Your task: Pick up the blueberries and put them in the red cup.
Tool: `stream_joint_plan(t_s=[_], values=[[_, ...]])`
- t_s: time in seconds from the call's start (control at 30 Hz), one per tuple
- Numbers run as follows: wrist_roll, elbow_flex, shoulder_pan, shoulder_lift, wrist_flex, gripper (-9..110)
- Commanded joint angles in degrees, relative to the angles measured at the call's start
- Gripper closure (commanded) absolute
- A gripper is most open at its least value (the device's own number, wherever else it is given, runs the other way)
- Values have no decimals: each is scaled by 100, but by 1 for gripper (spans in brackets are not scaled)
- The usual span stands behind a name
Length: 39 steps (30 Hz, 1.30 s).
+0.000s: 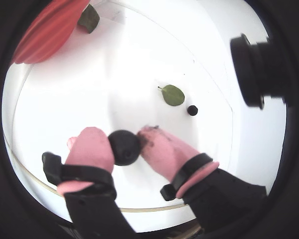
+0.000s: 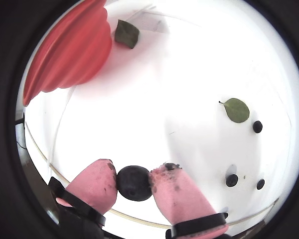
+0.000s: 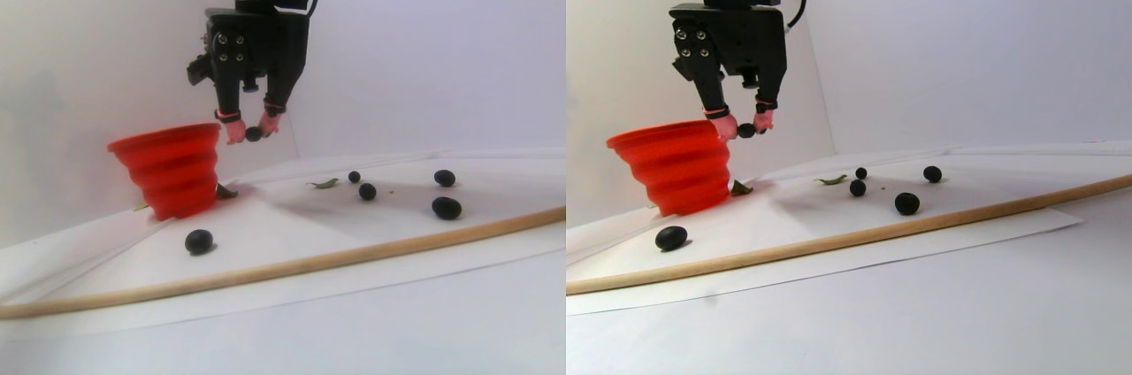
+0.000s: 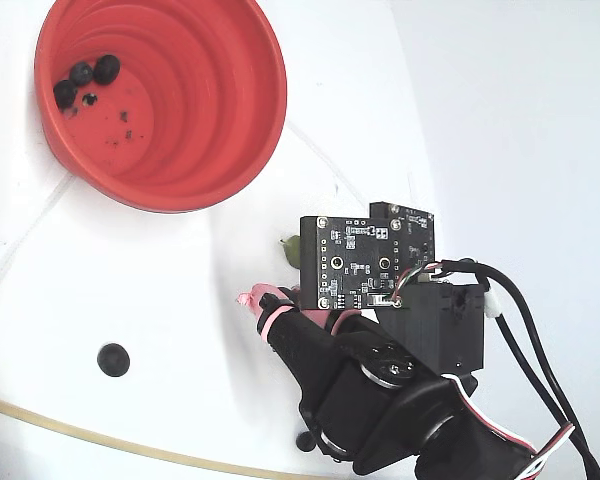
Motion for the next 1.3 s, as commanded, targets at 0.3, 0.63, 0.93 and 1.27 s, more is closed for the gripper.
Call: stream_joint_plan(t_s=[0.3, 0.63, 0.93, 1.27], values=[[202, -97, -536, 967, 185, 89], [290, -229, -817, 1028, 176, 89], [343, -343, -1037, 958, -18, 89], [422, -536, -1248, 800, -352, 89]])
